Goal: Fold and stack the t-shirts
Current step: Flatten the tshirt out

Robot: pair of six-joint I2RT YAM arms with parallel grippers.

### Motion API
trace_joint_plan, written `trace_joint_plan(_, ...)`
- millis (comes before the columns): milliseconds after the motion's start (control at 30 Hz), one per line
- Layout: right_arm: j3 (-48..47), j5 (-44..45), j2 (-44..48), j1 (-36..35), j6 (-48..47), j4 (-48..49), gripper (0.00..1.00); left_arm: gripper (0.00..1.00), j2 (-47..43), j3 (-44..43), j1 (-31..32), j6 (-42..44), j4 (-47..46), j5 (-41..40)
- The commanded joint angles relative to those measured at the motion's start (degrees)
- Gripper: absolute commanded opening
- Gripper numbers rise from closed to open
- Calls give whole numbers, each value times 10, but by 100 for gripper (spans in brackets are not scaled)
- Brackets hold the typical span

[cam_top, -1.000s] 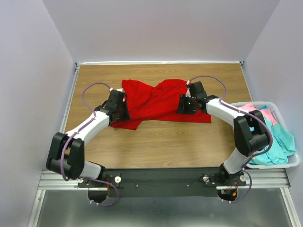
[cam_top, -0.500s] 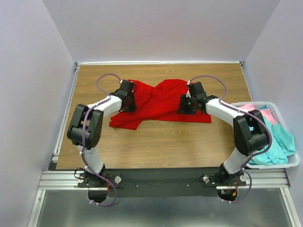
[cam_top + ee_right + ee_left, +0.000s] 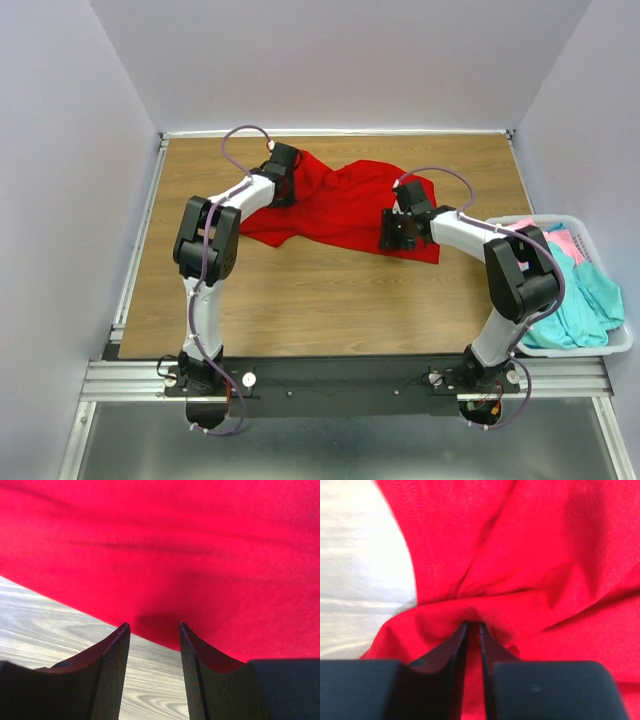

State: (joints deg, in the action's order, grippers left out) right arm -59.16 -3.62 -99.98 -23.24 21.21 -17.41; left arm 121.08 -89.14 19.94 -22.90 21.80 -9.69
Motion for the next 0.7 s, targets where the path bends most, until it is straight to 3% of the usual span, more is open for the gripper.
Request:
trace_joint_plan(0,4,-1,16,-3,-38,5,51,27,-19,-23,-1,26,21,-50)
trace_joint_plan(233,-94,15,-6,-136,-117,8,51,68,-216,70,-17,27,-19,-84)
trace_joint_plan(433,-232,28,-114,-245,-177,10,51,75,-357,180,-122,21,-30,-55)
trace_joint_plan(533,-298,29,-159,-267,-198,10,51,87,-405,265,-158,3,-56,-53)
trace_joint_plan(667,-383,18,-240,-284,-208,9,51,91,-483,386,-194,-17,-132,-35)
